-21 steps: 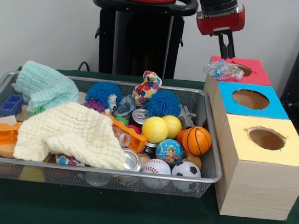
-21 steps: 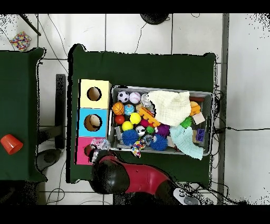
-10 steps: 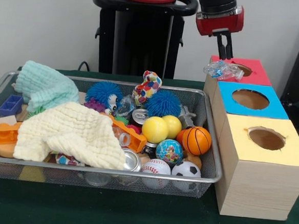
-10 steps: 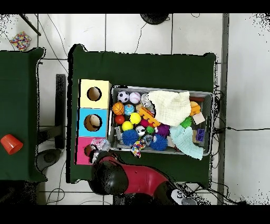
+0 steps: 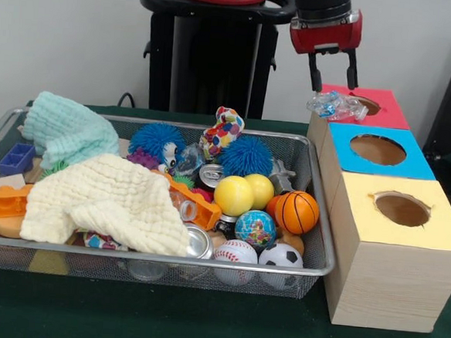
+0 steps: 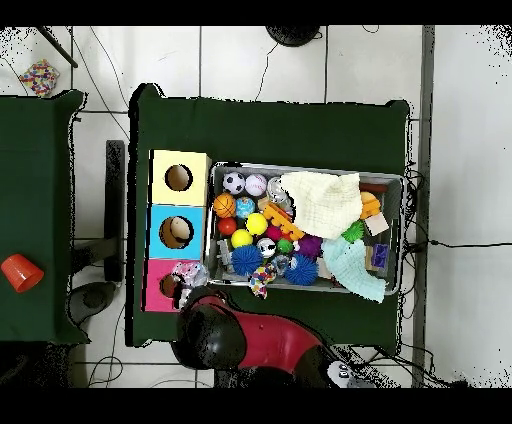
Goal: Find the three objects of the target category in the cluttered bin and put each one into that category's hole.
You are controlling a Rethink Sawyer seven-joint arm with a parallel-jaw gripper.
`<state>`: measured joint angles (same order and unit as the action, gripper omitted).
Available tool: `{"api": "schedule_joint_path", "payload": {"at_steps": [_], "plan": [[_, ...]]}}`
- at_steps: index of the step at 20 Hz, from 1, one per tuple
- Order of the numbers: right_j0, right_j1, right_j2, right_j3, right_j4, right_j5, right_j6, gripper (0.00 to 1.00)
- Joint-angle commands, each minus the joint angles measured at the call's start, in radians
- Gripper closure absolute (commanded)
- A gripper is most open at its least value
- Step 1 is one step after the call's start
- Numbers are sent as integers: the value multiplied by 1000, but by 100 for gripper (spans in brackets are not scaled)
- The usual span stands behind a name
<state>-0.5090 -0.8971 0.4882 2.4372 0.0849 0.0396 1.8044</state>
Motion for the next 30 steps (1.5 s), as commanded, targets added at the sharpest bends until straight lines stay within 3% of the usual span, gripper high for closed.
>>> {"api": "schedule_joint_path", "payload": {"at_steps": [1,7,30], "plan": [[-1,16,-22,-126,-3,69,100,0],[8,22,-41,-139,-7,74,90,0],[46,149,-101,-190,-59,-70,105,0]]}}
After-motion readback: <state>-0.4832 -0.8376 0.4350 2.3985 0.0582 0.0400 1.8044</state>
